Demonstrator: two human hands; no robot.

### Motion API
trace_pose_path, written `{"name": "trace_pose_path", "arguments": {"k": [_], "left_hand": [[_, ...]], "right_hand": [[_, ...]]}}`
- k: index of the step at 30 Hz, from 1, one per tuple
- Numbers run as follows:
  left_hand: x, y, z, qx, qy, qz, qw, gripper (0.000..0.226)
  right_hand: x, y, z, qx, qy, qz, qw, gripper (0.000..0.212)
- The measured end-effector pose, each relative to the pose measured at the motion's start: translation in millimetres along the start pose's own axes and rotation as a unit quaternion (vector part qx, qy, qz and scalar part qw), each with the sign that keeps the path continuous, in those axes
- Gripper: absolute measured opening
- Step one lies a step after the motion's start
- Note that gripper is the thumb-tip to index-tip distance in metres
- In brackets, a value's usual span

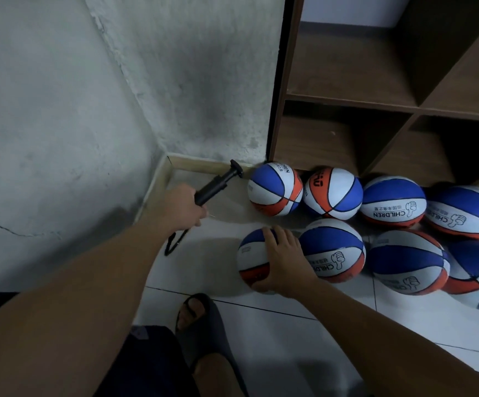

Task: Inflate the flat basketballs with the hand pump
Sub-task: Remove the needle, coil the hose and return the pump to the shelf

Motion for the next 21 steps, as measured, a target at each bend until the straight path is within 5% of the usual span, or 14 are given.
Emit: {"name": "trace_pose_path", "arguments": {"k": [6,17,21], "left_hand": [[87.5,22.7,-10.3,-0.035,0.042,0.224,0.973,0.018],[83.9,13.6,-16.0,-0.056,-0.011,0.272,0.961,0.022],[78.8,23.7,-19.0,-0.079,0.001,0.333,0.94,0.023]], "right_hand": [[13.5,-5.5,19.5,0.028,0.032,-0.034,0.999,0.131],[4.7,4.5,30.6,0.031,0.023,-0.059,0.997,0.139],[19.2,15.5,23.9,-0.015,0.015,0.016,1.0,0.147]]}}
Point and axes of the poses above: each hand's wrist, its own z-axis towards the middle knuckle, its own x-axis out of the back of the hand, y = z × x, the point moved 2 cm from there along z, towards the middle knuckle, and after that the axes turned 3 degrees about -z, right-handed, at the moved point
